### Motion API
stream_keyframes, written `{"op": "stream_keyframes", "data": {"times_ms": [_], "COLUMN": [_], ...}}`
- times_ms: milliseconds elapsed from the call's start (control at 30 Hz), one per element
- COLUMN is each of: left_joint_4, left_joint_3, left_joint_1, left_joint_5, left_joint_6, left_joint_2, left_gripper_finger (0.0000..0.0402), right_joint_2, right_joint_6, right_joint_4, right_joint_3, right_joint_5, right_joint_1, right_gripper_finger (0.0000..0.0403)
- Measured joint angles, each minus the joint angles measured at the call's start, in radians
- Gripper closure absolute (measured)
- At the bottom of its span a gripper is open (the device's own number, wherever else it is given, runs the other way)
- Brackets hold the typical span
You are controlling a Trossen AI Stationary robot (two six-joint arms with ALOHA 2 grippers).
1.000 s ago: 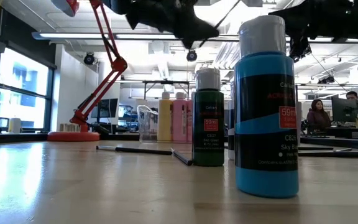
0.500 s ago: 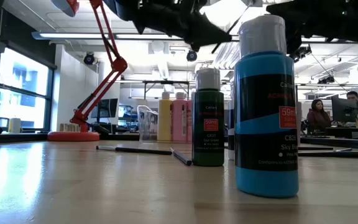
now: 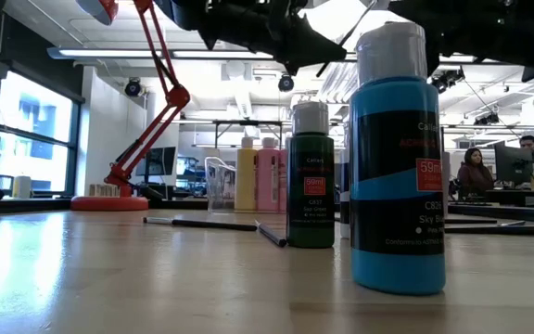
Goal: Pick & Place Paint Supplies
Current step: Put the black paint brush into the violet cup
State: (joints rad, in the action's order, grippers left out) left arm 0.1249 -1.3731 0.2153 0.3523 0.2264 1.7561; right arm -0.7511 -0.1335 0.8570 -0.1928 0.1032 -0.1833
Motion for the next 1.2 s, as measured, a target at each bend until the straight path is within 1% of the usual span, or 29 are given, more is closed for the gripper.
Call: {"op": "stream_keyframes", "data": {"times_ms": [167,400,633,800,933,1033,1200], "left_joint_4": [0.0,0.0,0.0,0.0,0.0,0.0,0.0], "left_joint_3": [0.0,0.0,0.0,0.0,0.0,0.0,0.0], "left_joint_1": [0.0,0.0,0.0,0.0,0.0,0.0,0.0], "left_joint_5": [0.0,0.0,0.0,0.0,0.0,0.0,0.0], "left_joint_6": [-0.002,-0.002,-0.002,-0.021,-0.022,-0.022,-0.022], "left_joint_2": [0.0,0.0,0.0,0.0,0.0,0.0,0.0], "left_gripper_finger": [0.0392,0.0392,0.0392,0.0392,0.0391,0.0385,0.0392], "right_joint_2": [-0.04,-0.123,-0.21,-0.22,-0.22,-0.22,-0.22], "right_joint_6": [0.002,0.003,0.005,0.025,0.031,0.03,0.03], "right_joint_4": [0.036,0.155,0.157,0.16,0.159,0.153,0.152], "right_joint_3": [0.0,-0.003,-0.071,-0.098,-0.098,-0.098,-0.098], "right_joint_5": [-0.003,-0.003,-0.015,-0.015,-0.015,-0.015,-0.002], "right_joint_1": [0.0,0.0,0.0,0.0,0.0,0.0,0.0], "right_gripper_finger": [0.0223,0.0223,0.0223,0.0225,0.0248,0.0278,0.0333]}}
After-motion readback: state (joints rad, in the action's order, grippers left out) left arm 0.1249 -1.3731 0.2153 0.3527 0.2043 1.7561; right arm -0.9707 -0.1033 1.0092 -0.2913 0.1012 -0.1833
